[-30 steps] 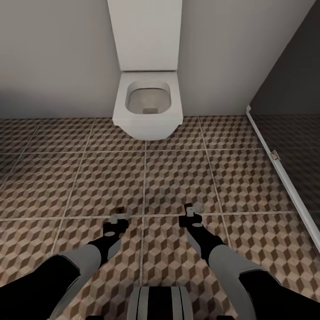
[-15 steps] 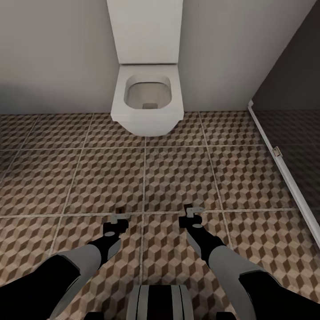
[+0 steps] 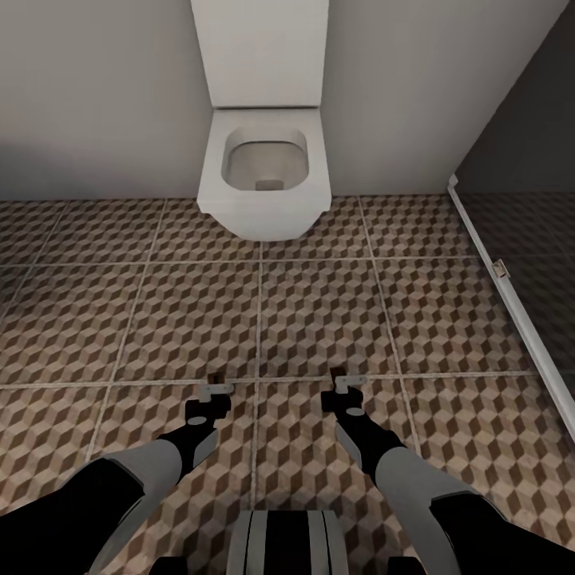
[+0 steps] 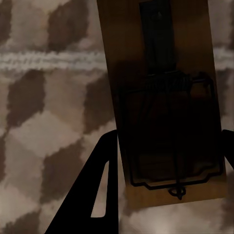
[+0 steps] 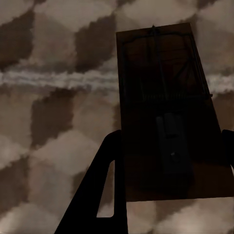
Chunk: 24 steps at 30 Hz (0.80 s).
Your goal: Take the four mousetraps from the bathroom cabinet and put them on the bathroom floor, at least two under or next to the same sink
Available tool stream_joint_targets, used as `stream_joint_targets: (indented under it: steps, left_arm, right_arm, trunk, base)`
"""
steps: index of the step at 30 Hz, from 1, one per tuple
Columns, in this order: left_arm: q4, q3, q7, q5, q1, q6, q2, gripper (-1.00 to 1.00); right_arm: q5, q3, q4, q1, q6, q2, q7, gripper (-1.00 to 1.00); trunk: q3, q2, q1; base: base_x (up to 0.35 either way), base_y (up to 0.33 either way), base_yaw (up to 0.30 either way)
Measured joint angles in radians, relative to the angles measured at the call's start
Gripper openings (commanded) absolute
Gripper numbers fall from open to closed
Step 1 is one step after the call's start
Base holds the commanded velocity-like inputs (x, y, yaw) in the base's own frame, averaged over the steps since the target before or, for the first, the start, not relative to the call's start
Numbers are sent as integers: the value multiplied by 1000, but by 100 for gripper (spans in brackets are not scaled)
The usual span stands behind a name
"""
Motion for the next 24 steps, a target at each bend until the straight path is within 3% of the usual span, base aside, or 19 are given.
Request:
stream_joint_targets:
  steps: [6,13,18,24]
  left_arm:
    - [0,0,0,0,1,-1,0,-100]
    - [0,0,0,-1,6,-3,0,-100]
    - [0,-1,-1,-1,8,-14,0,-100]
    - [0,-1,-2,-1,8,-34,0,-100]
  right_arm:
    - [7,0,0,3,-56,0,30,-100]
    - [48,0,0,14,-121,0,77,-100]
    - [69,1,0,28,-191,0,84,-100]
    - [73,1,0,31,-210,0,85,-100]
  trunk:
    - [0,0,0]
    - [0,0,0]
    - [0,0,0]
    - [0,0,0]
  base:
    - [0,0,0]
    - [0,0,0]
    - [0,0,0]
    - [0,0,0]
